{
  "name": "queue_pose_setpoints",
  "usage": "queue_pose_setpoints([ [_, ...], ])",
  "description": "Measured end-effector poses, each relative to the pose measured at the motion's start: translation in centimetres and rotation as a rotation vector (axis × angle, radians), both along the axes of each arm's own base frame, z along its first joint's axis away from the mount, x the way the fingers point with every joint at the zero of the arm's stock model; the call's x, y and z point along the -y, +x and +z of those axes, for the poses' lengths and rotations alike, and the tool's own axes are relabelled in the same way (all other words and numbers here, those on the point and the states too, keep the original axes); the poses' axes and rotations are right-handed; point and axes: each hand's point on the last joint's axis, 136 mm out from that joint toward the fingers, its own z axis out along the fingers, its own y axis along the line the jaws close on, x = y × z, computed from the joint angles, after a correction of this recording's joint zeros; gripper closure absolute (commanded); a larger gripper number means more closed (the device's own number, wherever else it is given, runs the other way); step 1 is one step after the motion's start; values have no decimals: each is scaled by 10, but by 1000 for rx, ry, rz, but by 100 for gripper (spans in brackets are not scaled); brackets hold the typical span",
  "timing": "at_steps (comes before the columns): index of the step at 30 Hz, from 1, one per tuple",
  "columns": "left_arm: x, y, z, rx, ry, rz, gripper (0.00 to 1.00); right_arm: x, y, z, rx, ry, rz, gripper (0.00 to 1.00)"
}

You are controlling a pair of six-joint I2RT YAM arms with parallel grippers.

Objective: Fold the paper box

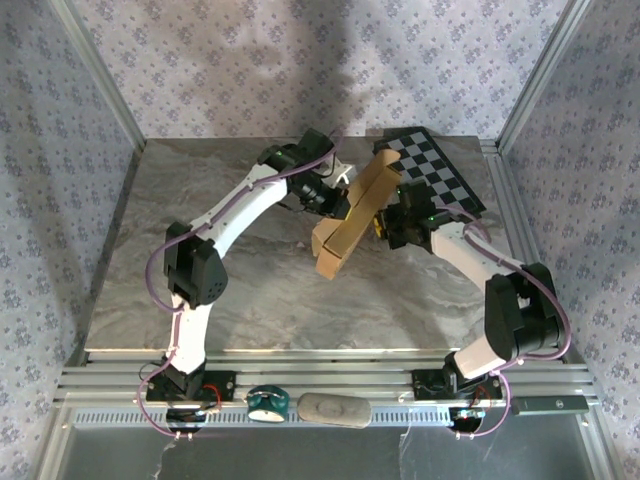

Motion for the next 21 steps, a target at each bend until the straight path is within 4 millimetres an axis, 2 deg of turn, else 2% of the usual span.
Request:
queue_pose_setpoints([
  [2, -6, 2, -7, -19, 8, 13, 93, -5, 1, -6, -21, -8, 12, 85],
  [5, -15, 7, -15, -38, 23, 33, 83, -16, 8, -11, -38, -10, 35, 85],
  [9, -23, 2, -20, -55, 60, 26, 74, -36, 24, 3, 11, 20, 68, 86],
  [14, -27, 6, -17, -15, 129, 21, 72, -51, 36, 22, 62, 47, 89, 86],
  [21, -35, 11, -17, 58, 285, 18, 68, -59, 39, 21, 74, 60, 104, 87],
])
